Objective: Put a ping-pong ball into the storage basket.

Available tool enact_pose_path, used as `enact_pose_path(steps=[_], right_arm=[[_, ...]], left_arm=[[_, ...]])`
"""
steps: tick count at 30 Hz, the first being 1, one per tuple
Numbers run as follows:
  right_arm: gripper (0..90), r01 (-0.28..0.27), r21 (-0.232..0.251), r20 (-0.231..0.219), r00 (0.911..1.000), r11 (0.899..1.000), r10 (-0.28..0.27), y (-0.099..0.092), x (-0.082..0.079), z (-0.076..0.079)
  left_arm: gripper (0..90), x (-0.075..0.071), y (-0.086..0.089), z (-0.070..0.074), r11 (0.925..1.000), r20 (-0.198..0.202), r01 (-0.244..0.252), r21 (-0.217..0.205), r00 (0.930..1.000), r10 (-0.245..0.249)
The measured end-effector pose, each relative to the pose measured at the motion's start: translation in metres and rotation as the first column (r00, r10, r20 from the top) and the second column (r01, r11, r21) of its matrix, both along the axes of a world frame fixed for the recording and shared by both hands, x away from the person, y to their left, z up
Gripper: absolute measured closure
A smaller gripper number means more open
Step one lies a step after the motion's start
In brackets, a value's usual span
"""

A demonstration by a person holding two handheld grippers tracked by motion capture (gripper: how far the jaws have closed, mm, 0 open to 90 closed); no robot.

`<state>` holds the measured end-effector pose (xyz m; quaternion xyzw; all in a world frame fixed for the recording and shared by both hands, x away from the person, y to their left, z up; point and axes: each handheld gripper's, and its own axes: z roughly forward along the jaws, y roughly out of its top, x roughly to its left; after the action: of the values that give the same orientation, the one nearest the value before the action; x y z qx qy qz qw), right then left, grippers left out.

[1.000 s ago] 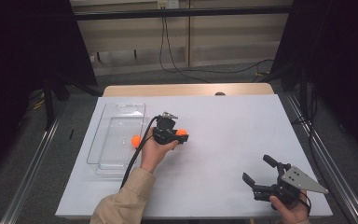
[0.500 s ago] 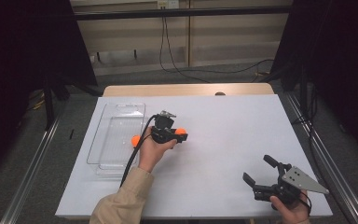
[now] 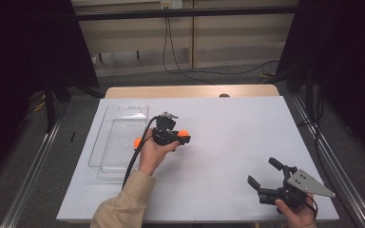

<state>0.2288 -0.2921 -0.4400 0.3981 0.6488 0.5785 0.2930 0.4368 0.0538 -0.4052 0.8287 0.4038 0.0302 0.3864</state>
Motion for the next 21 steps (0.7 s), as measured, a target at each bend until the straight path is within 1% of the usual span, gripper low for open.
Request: enact_pose_path(steps=[3,11,21], right_arm=[[2.2,0.002,0.001,-0.002,1.0,1.0,-0.002,-0.0004,0.0,-0.0001],[2.3,0.001,0.0,-0.001,1.0,1.0,-0.001,-0.0002,-0.0001,-0.0001],[2.3,0.001,0.0,-0.002,1.0,1.0,-0.001,-0.0001,-0.0002,-0.0001]], left_arm=[[51.0,-0.0003,0.0004,0.0015,1.0,0.003,-0.005,-0.008,1.0,0.005],[51.0,-0.0008,0.0026,0.0062,1.0,0.001,0.003,-0.008,1.0,-0.003],[51.0,-0.0006,0.0064,0.0098,0.9998,-0.002,-0.011,-0.015,0.9999,0.011]])
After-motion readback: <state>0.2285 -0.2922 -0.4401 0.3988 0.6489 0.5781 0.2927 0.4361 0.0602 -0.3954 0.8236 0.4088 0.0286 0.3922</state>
